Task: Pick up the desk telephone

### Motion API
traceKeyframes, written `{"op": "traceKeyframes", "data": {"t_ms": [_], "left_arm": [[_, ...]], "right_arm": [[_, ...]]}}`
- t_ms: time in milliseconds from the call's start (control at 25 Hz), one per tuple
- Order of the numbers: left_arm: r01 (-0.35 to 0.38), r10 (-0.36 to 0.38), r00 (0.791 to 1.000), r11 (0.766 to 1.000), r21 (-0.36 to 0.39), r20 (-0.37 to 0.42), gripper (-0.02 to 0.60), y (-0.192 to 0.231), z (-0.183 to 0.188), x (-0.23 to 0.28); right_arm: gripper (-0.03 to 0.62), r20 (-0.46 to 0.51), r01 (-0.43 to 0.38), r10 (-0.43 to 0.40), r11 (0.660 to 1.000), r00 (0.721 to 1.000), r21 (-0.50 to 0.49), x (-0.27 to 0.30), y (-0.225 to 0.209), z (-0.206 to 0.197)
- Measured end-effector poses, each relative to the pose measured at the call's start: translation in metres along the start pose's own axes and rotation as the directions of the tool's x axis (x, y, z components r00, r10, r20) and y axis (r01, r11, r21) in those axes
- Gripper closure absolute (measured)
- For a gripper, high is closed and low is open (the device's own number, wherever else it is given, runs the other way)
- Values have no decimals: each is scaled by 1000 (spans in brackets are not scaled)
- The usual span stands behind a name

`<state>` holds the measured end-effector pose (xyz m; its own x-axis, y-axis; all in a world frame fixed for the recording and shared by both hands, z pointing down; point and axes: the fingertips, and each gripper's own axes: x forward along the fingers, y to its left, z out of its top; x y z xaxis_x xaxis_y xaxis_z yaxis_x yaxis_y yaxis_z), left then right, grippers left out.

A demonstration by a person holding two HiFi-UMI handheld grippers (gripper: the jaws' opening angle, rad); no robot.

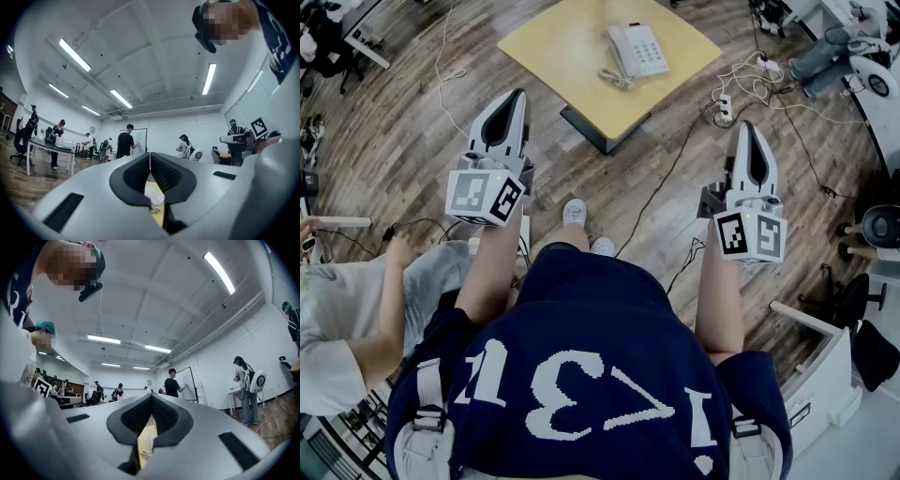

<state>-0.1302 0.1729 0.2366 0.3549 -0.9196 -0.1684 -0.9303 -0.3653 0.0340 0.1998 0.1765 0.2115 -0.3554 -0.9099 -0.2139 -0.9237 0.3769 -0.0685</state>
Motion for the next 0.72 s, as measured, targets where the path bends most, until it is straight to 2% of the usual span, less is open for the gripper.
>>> {"op": "traceKeyframes", "data": {"t_ms": [400,560,720], "left_arm": [[-8,8,1000,1000,3,-5,563,7,-5,19],[4,-4,1000,1000,-6,-3,563,21,-16,51],[29,-29,1000,999,-21,9,563,42,-26,102]], "right_arm": [[568,31,-33,31,997,999,62,18,-6,1],[568,23,-34,33,998,999,49,47,-12,-10],[568,15,-1,1,999,1000,32,84,-26,-18]]}}
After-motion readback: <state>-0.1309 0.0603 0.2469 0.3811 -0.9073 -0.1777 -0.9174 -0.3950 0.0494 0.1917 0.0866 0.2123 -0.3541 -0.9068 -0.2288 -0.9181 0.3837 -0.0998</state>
